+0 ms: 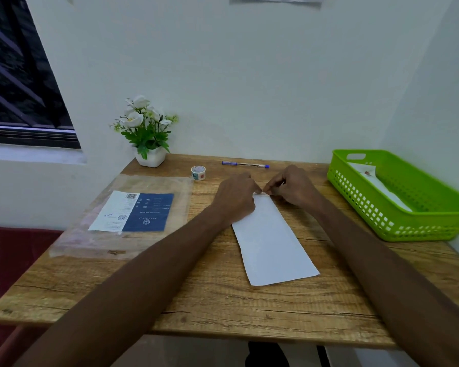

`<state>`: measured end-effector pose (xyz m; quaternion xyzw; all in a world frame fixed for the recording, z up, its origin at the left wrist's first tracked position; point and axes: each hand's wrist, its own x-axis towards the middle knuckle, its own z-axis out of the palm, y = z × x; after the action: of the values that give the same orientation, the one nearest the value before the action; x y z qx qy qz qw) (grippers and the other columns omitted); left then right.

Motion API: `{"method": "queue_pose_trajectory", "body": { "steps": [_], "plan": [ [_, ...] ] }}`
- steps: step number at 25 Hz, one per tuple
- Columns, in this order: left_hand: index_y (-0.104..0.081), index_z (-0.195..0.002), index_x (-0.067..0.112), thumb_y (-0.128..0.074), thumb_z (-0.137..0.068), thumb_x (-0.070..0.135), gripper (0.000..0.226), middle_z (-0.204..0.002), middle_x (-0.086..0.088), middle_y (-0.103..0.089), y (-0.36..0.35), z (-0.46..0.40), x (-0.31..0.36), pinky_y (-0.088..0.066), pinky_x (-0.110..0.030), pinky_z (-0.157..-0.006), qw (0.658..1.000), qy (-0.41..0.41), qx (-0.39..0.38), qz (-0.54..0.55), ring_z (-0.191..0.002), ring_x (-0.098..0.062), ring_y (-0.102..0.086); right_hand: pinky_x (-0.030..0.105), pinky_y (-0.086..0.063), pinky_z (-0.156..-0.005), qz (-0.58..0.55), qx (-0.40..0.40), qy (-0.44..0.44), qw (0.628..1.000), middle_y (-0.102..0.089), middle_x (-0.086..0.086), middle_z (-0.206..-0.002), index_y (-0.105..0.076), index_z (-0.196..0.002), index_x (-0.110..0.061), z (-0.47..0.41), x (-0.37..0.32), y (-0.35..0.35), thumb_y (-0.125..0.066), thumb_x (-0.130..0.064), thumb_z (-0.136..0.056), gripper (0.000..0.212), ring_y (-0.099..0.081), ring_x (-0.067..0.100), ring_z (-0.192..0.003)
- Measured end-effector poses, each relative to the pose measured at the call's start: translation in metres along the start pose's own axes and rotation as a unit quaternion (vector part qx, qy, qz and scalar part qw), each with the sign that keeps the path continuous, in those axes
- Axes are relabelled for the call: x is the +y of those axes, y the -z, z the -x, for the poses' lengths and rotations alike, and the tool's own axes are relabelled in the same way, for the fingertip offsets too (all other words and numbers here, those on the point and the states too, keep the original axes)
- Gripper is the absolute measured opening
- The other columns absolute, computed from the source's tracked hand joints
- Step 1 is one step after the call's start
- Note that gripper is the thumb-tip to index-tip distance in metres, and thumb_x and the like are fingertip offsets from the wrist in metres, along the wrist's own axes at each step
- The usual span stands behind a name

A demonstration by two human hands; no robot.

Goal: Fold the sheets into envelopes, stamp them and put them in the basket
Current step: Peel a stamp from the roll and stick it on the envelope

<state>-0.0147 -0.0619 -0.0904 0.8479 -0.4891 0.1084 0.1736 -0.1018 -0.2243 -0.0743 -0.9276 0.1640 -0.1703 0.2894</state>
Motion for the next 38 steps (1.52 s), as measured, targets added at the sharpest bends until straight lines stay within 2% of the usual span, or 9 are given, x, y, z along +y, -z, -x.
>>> {"method": "queue_pose_trajectory", "body": {
  "steps": [4,9,14,18,23,26,29,33,38],
  "plan": [
    [-0.066,-0.136,0.025,-0.06,-0.091,0.012,0.047,-0.111,-0.005,-0.058,0.0,0.001,0.003,-0.037,-0.03,-0.07,0.999,-0.013,-0.007,-0.04,-0.104,-0.023,-0.055,0.01,-0.039,-0.06,0.034,0.008,0.006,0.999,-0.079,-0.005,-0.083,-0.084,-0.089,-0.017,-0.003,0.003,-0.003,-0.078,-0.006,-0.081,0.015,-0.061,-0.011,-0.063],
    [-0.068,-0.133,0.02,-0.061,-0.094,0.016,0.039,-0.112,-0.005,-0.058,0.005,0.003,0.006,-0.037,-0.029,-0.068,0.995,-0.032,-0.014,-0.09,-0.102,-0.021,-0.056,0.005,-0.038,-0.059,0.025,-0.006,0.014,1.0,-0.079,-0.005,-0.085,-0.084,-0.091,-0.019,-0.001,0.004,-0.001,-0.084,-0.015,-0.078,0.014,-0.061,-0.013,-0.067],
    [-0.069,-0.131,0.024,-0.062,-0.093,0.017,0.039,-0.11,-0.001,-0.061,0.014,0.007,0.008,-0.043,-0.03,-0.066,0.993,-0.037,-0.028,-0.106,-0.098,-0.02,-0.059,0.002,-0.038,-0.055,-0.039,-0.021,-0.023,0.999,-0.08,-0.002,-0.088,-0.084,-0.095,-0.014,0.001,0.008,0.003,-0.086,-0.011,-0.078,0.018,-0.063,-0.01,-0.068],
    [-0.068,-0.131,0.033,-0.062,-0.089,0.012,0.048,-0.112,0.003,-0.065,0.019,0.01,0.005,-0.037,-0.03,-0.064,0.993,-0.051,-0.044,-0.097,-0.1,-0.02,-0.06,0.006,-0.041,-0.054,-0.086,-0.047,-0.036,0.995,-0.08,0.001,-0.089,-0.083,-0.098,-0.014,0.005,0.009,0.009,-0.088,-0.014,-0.075,0.024,-0.065,0.01,-0.078],
    [-0.07,-0.128,0.034,-0.062,-0.088,0.01,0.047,-0.119,0.005,-0.071,0.017,0.01,0.0,-0.053,-0.032,-0.077,0.997,-0.043,-0.045,-0.053,-0.106,-0.018,-0.062,0.012,-0.043,-0.06,-0.114,-0.083,-0.054,0.989,-0.079,-0.001,-0.082,-0.083,-0.099,-0.018,0.005,0.013,0.015,-0.091,-0.013,-0.07,0.03,-0.061,0.009,-0.077],
    [-0.066,-0.133,0.036,-0.06,-0.09,0.01,0.051,-0.124,0.004,-0.069,0.013,0.01,-0.004,-0.051,-0.032,-0.084,1.0,-0.009,-0.022,-0.019,-0.113,-0.019,-0.059,0.016,-0.049,-0.066,-0.174,-0.102,-0.06,0.978,-0.074,0.008,-0.082,-0.083,-0.098,-0.016,0.009,0.018,0.02,-0.087,0.001,-0.065,0.037,-0.062,0.01,-0.074],
    [-0.055,-0.145,0.034,-0.06,-0.09,0.009,0.061,-0.134,0.001,-0.061,0.007,0.007,-0.006,-0.043,-0.031,-0.082,0.998,-0.015,-0.037,-0.051,-0.124,-0.022,-0.051,0.018,-0.054,-0.063,-0.187,-0.067,-0.056,0.978,-0.076,0.003,-0.076,-0.083,-0.094,-0.017,0.012,0.019,0.019,-0.08,0.004,-0.07,0.032,-0.065,0.009,-0.069],
    [-0.058,-0.143,0.024,-0.06,-0.092,0.012,0.052,-0.136,-0.003,-0.06,0.001,0.005,-0.006,-0.047,-0.034,-0.088,0.993,-0.021,-0.068,-0.091,-0.125,-0.023,-0.051,0.016,-0.05,-0.057,-0.115,-0.009,-0.055,0.992,-0.073,-0.005,-0.069,-0.081,-0.091,-0.016,0.01,0.012,0.008,-0.086,-0.013,-0.076,0.016,-0.064,0.009,-0.067],
    [-0.068,-0.124,0.015,-0.058,-0.093,0.017,0.033,-0.117,-0.005,-0.068,0.004,0.007,-0.004,-0.046,-0.032,-0.079,0.996,0.03,-0.041,-0.074,-0.106,-0.023,-0.06,0.028,-0.05,-0.071,0.079,-0.017,0.04,0.996,-0.075,-0.003,-0.093,-0.078,-0.111,-0.025,0.007,0.002,-0.007,-0.083,-0.037,-0.08,0.034,-0.063,0.004,-0.077]
  ]
}}
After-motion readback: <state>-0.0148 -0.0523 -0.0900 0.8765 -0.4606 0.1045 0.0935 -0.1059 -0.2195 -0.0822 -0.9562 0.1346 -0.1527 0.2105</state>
